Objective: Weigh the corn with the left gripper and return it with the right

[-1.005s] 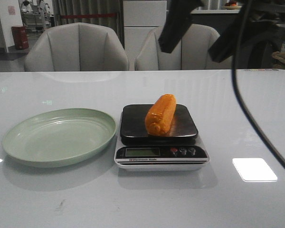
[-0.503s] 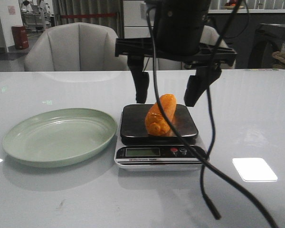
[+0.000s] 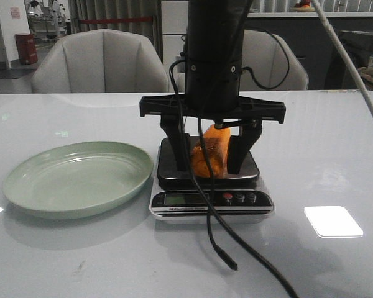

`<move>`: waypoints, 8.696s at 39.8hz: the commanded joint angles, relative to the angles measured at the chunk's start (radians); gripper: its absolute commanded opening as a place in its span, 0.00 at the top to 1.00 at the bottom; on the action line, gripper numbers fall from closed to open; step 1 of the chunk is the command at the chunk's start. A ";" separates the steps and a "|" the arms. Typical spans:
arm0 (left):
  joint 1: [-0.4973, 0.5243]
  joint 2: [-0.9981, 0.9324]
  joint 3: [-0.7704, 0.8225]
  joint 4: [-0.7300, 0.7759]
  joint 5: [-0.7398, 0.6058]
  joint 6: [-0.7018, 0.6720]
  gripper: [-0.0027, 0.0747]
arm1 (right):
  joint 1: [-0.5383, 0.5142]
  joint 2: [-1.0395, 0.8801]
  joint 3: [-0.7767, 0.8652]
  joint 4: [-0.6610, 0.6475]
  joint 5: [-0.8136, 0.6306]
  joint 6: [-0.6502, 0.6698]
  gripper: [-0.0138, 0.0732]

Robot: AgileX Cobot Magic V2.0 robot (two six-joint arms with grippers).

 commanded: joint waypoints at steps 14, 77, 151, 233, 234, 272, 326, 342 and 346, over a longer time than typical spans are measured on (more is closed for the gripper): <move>-0.006 0.012 -0.025 -0.003 -0.085 0.000 0.81 | 0.066 -0.042 -0.170 -0.013 -0.090 -0.056 0.52; -0.006 0.012 -0.025 -0.003 -0.085 0.000 0.81 | 0.117 -0.072 -0.336 -0.026 0.076 -0.419 0.17; -0.006 0.012 -0.025 -0.003 -0.085 0.000 0.81 | 0.114 -1.823 1.415 -0.085 -0.911 -0.677 0.55; 0.584 -0.063 0.389 0.077 -0.408 0.000 0.81 | 0.114 -1.823 1.415 -0.084 -0.894 -0.676 0.65; 0.584 -0.063 0.389 0.077 -0.408 0.000 0.81 | 0.114 -1.823 1.415 -0.084 -0.894 -0.676 0.65; 0.584 -0.063 0.389 0.077 -0.467 0.000 0.81 | 0.114 -1.823 1.415 -0.084 -0.894 -0.676 0.65; 0.584 -0.061 0.389 0.077 -0.467 0.000 0.81 | -0.472 -2.100 1.701 -0.016 -1.065 -0.677 0.65; 0.584 -0.061 0.389 0.077 -0.467 0.000 0.81 | -0.475 -2.102 1.701 -0.016 -1.065 -0.677 0.65; 0.584 -0.061 0.389 0.077 -0.467 0.000 0.81 | -0.475 -2.102 1.701 -0.016 -1.065 -0.677 0.65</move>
